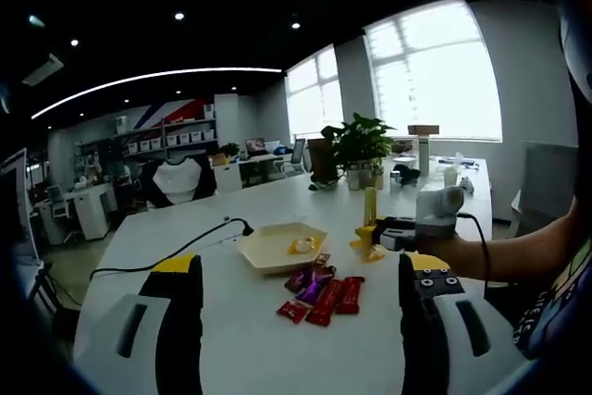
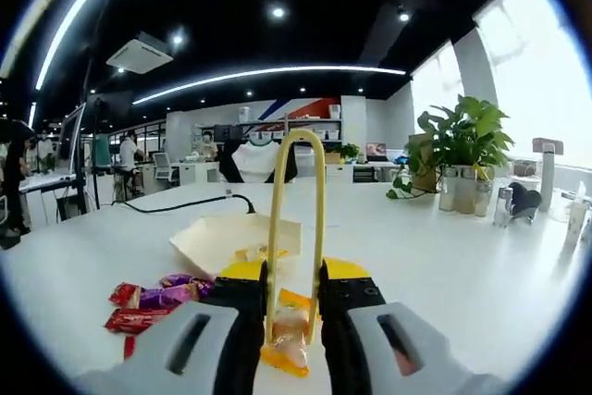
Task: Place the target food into the container with the food tongs after gripping and lifting it, then release it inside without dropping or visibly crushing the food.
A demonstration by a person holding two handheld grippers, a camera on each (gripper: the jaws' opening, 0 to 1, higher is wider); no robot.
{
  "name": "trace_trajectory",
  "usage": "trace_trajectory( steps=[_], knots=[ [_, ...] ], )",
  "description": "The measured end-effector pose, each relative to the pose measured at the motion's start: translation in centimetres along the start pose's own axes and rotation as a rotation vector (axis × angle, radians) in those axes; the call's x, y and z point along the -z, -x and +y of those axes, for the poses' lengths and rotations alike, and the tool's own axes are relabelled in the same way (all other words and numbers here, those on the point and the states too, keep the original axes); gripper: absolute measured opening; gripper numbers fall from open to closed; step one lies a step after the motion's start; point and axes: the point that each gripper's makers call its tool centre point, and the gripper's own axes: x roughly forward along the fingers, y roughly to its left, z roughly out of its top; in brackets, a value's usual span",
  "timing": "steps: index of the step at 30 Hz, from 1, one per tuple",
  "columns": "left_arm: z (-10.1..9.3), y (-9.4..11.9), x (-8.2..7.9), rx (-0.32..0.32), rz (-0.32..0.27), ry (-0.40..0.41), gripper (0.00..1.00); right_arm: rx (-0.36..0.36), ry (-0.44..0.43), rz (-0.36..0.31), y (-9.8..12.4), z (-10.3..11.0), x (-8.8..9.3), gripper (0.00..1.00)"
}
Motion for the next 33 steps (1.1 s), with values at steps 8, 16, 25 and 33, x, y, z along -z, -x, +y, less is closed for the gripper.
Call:
trace_trajectory(
  steps=[8, 16, 25, 33],
  knots=[
    [-0.2, 0.2, -0.2, 0.001, -0.009, 0.002, 0.93, -0.033, 0.028, -0.055, 0.5, 0.1, -3.5, 0.17],
    [-0.3, 0.2, -0.1, 0.004, -0.018, 0.013, 0.93, -0.050, 0.062, -0.098, 0.9, -0.2, -6.7, 0.18],
    [-0.7, 0.0, -0.2, 0.016, -0.017, -0.001, 0.94, -0.143, 0.081, -0.131, 0.2, 1.8, -9.3, 0.18],
    [-0.6, 0.0, -0.5, 0.010, -0.016, -0.019, 0.95, -0.289, 0.036, -0.137, -2.4, 4.8, -10.1, 0.18]
  ],
)
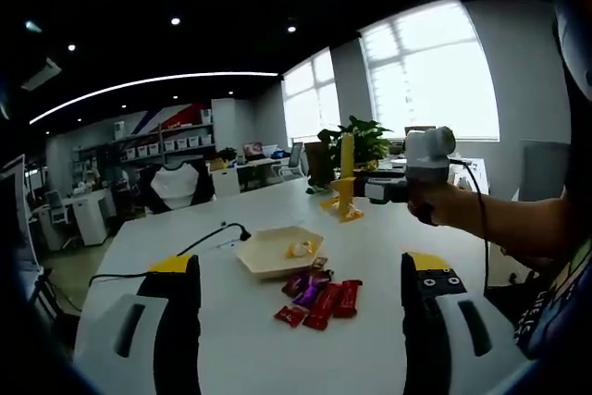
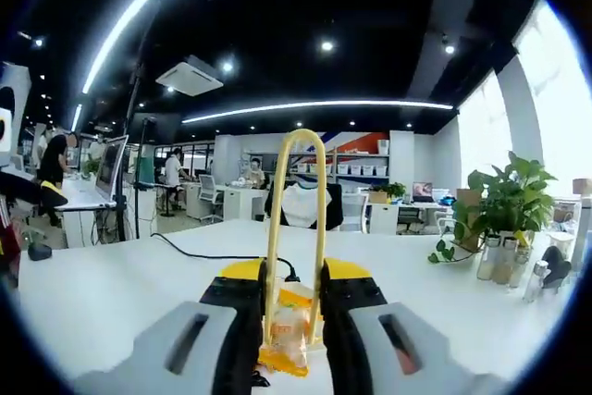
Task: Place the target food into the container with the food tongs after gripping and lifting it, then release it inside without dropping or visibly crushing the food.
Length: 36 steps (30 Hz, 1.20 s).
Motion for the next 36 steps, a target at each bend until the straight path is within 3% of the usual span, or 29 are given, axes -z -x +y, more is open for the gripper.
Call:
trace_trajectory(
  steps=[2, 6, 8, 10, 11, 12, 16, 19, 22, 27, 36],
  knots=[
    [0.1, 0.0, -0.1, -0.003, 0.000, -0.002, 0.95, -0.033, -0.005, -0.032, -0.8, 0.3, -0.5, 0.18],
    [0.2, 0.1, -0.2, -0.009, -0.001, -0.002, 0.95, -0.059, -0.036, -0.028, -2.7, 0.1, -0.6, 0.17],
    [0.2, 0.1, -0.3, -0.010, -0.004, 0.000, 0.95, -0.080, 0.035, -0.003, -4.1, 0.4, 0.3, 0.17],
    [0.2, -0.1, -0.1, -0.010, 0.002, -0.001, 0.95, -0.078, -0.010, 0.000, -5.0, 0.2, 1.2, 0.17],
    [0.2, -0.1, -0.1, -0.009, 0.003, -0.002, 0.95, -0.086, -0.057, 0.040, -5.4, 0.2, 2.2, 0.17],
    [0.2, -0.1, -0.1, -0.010, 0.002, -0.001, 0.95, -0.092, -0.038, 0.039, -5.5, 0.0, 2.4, 0.17],
    [0.0, -0.2, -0.1, -0.007, 0.001, -0.004, 0.95, -0.084, -0.040, 0.026, -3.7, -1.7, 3.3, 0.19],
    [-0.1, -0.3, 0.1, -0.003, 0.003, 0.001, 0.95, -0.006, -0.001, 0.073, -2.0, -5.1, 5.3, 0.20],
    [-0.3, -0.4, 0.3, 0.005, 0.011, -0.004, 0.95, 0.046, -0.055, 0.091, -0.8, -8.3, 7.3, 0.20],
    [-0.4, -0.6, 0.5, 0.010, 0.020, -0.007, 0.94, 0.077, -0.055, 0.131, 0.2, -10.3, 9.3, 0.20],
    [-0.5, -0.8, 0.1, 0.004, 0.021, -0.014, 0.94, 0.042, -0.071, 0.085, -0.1, -12.1, 9.4, 0.21]
  ],
)
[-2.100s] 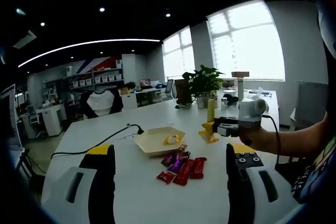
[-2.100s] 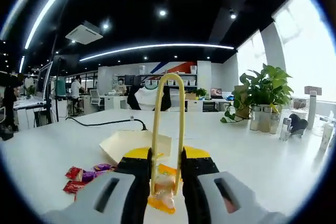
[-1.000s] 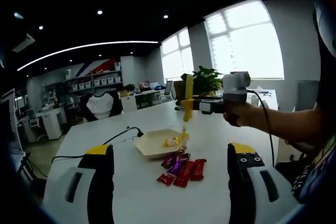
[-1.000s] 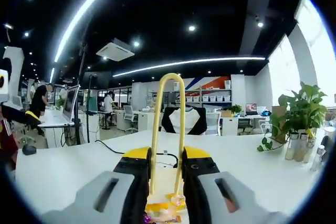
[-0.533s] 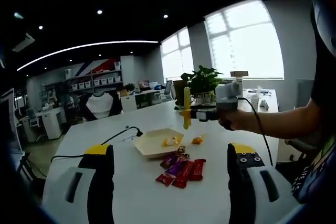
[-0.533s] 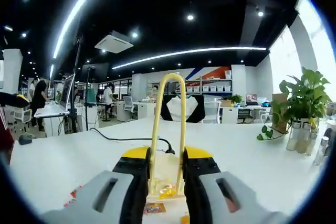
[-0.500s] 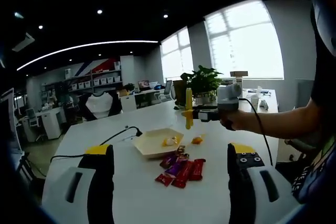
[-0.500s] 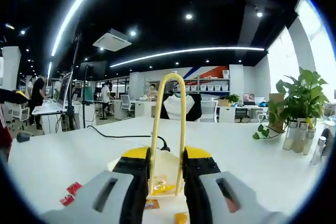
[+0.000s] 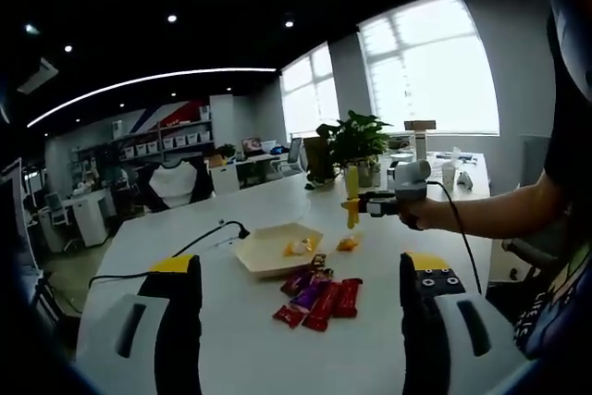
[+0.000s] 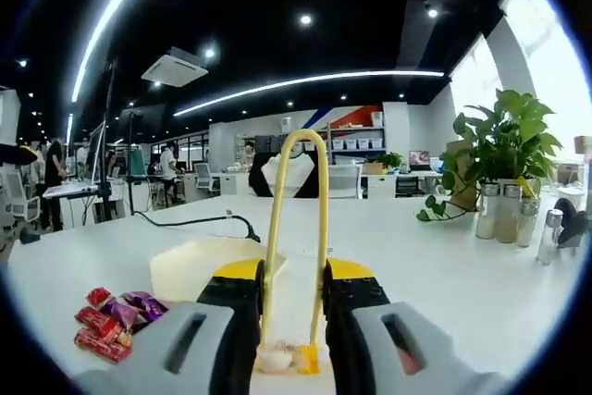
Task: Place the target food into the container with the food tongs after gripping and lifting it, then release it inside without dropping or visibly crushing the food.
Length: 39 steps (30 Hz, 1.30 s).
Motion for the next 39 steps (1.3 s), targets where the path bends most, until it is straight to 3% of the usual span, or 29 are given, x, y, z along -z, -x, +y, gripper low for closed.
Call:
trace_trajectory(
  steps=[2, 4, 8, 11, 16, 20, 28, 29, 31, 35, 39],
  knots=[
    [0.0, 0.0, 0.0, 0.001, 0.002, -0.002, 0.94, -0.012, 0.011, 0.021, -0.1, -0.8, 0.6, 0.21],
    [0.0, -0.1, 0.2, 0.002, 0.006, -0.005, 0.94, -0.100, -0.065, -0.008, -0.4, -0.2, 0.4, 0.21],
    [0.1, -0.2, 0.3, -0.004, 0.013, -0.005, 0.94, -0.175, 0.032, 0.043, -1.2, -0.1, 1.1, 0.21],
    [0.1, -0.4, 0.3, -0.007, 0.013, -0.004, 0.94, -0.193, 0.049, 0.085, -1.7, 0.1, 2.2, 0.20],
    [0.1, -0.5, 0.0, -0.011, 0.010, -0.006, 0.94, -0.211, -0.003, 0.080, -1.4, 0.3, 2.5, 0.20],
    [0.0, -0.6, 0.0, -0.009, 0.011, -0.007, 0.94, -0.194, -0.049, 0.074, -0.6, 0.5, 2.6, 0.20],
    [-0.2, -1.0, -0.3, 0.004, -0.002, -0.002, 0.93, -0.148, 0.040, 0.077, 2.5, 2.3, 2.8, 0.20],
    [-0.4, -1.1, -0.4, 0.009, -0.006, -0.004, 0.93, -0.115, 0.079, 0.079, 2.9, 2.2, 2.7, 0.20],
    [-0.7, -1.2, -0.5, 0.020, -0.009, -0.008, 0.93, -0.097, 0.058, 0.081, 3.5, 2.8, 2.5, 0.20],
    [-1.0, -1.2, -0.5, 0.032, -0.012, -0.008, 0.92, 0.035, -0.044, 0.097, 4.9, 2.7, 3.3, 0.19],
    [-1.1, -1.1, -0.3, 0.034, -0.014, -0.002, 0.92, 0.041, -0.057, 0.074, 5.6, 3.7, 3.2, 0.20]
  ],
)
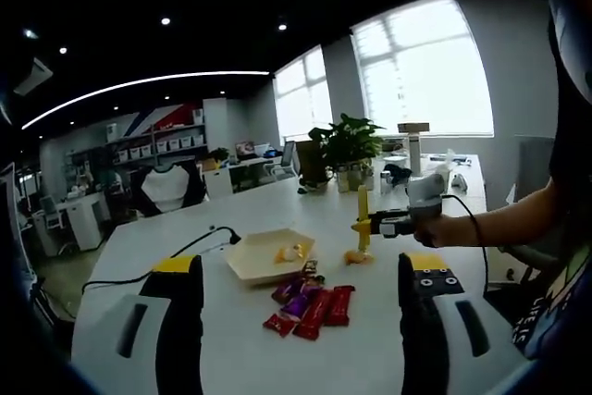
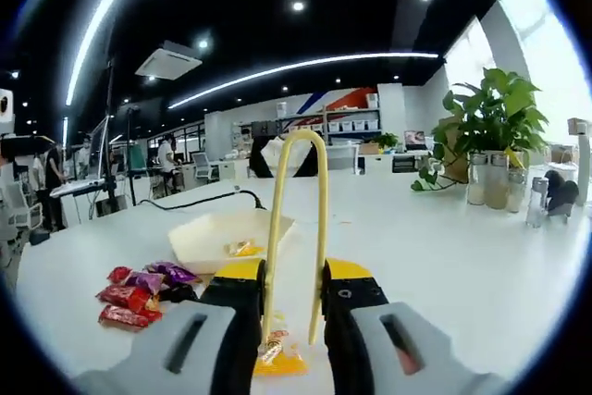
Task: Place the target food into the container with the food tongs after gripping and lifting it, then release it inside without dropping or visibly crushing the food.
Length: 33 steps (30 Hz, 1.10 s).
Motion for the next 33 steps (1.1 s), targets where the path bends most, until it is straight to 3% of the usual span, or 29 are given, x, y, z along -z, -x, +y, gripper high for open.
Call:
trace_trajectory(
  steps=[2, 4, 6, 13, 19, 23, 30, 33],
  knots=[
    [0.0, 0.1, 0.1, 0.002, 0.001, 0.001, 0.92, 0.001, 0.000, -0.003, 0.1, 0.5, 0.1, 0.20],
    [0.0, 0.3, 0.1, 0.003, 0.000, -0.003, 0.92, -0.047, 0.024, -0.062, 0.2, 1.0, -1.0, 0.22],
    [0.1, 0.5, 0.1, 0.000, -0.001, -0.002, 0.92, -0.067, -0.017, -0.098, 0.3, 1.3, -1.7, 0.22],
    [0.6, 0.9, 0.4, -0.018, -0.001, 0.007, 0.92, -0.081, 0.041, -0.072, -0.4, 1.8, -0.9, 0.23],
    [0.8, 1.2, 0.5, -0.027, 0.005, 0.009, 0.92, -0.091, -0.013, -0.105, -0.9, 1.3, -0.6, 0.23],
    [1.1, 1.1, 0.6, -0.031, 0.008, 0.008, 0.91, -0.096, 0.025, -0.093, -1.0, 1.6, 0.0, 0.23],
    [1.3, 1.1, 0.5, -0.034, 0.006, 0.005, 0.91, -0.084, 0.019, -0.067, -1.3, 1.4, 0.8, 0.23],
    [1.4, 1.1, 0.5, -0.036, 0.008, 0.003, 0.91, -0.089, 0.073, -0.034, -1.6, 1.9, 1.0, 0.21]
  ],
)
